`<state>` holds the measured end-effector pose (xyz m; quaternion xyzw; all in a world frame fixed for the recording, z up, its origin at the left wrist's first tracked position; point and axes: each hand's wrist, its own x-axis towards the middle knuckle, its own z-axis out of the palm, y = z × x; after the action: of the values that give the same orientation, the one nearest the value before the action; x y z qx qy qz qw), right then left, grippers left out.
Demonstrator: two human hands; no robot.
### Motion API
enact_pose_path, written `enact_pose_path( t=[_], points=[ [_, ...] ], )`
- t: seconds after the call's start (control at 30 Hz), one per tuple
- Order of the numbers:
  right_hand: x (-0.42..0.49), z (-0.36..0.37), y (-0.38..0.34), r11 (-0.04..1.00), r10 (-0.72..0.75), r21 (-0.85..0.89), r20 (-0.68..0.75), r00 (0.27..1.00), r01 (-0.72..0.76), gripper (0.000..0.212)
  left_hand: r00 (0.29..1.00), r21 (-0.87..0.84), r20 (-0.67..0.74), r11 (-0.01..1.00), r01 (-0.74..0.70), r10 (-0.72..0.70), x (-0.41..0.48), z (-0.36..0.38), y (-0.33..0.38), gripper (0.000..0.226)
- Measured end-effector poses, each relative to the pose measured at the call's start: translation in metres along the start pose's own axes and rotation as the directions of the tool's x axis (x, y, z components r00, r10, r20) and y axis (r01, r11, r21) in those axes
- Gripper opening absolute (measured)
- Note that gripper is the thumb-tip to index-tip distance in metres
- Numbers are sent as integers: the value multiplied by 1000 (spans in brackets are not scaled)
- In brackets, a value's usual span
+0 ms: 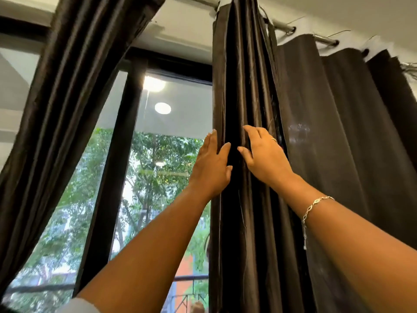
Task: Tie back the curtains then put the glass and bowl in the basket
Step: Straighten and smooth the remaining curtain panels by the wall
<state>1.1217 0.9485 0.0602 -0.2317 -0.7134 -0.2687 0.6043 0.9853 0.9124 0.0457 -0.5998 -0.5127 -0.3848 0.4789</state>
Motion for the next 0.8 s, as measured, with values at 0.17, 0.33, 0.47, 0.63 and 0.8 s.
enact_pose_path(
  t=[0.17,0.33,0.47,0.63,0.8],
  points=[
    [34,7,0,996,42,84,-12,999,-41,55,995,-74,78,995,65,-59,27,6,-9,67],
    [59,14,5,976,125,182,-10,992,-121,54,993,-1,39,994,109,-109,49,14,-15,65],
    [82,20,12,969,124,216,-3,992,-120,57,989,-19,-52,990,141,-142,70,8,-26,55],
    [112,25,14,935,153,326,-8,988,-142,75,978,-99,-169,990,105,-121,85,3,-48,58],
    [127,28,0,905,199,385,-11,980,-179,80,932,-142,-297,975,174,-209,77,-20,-101,53]
  ],
)
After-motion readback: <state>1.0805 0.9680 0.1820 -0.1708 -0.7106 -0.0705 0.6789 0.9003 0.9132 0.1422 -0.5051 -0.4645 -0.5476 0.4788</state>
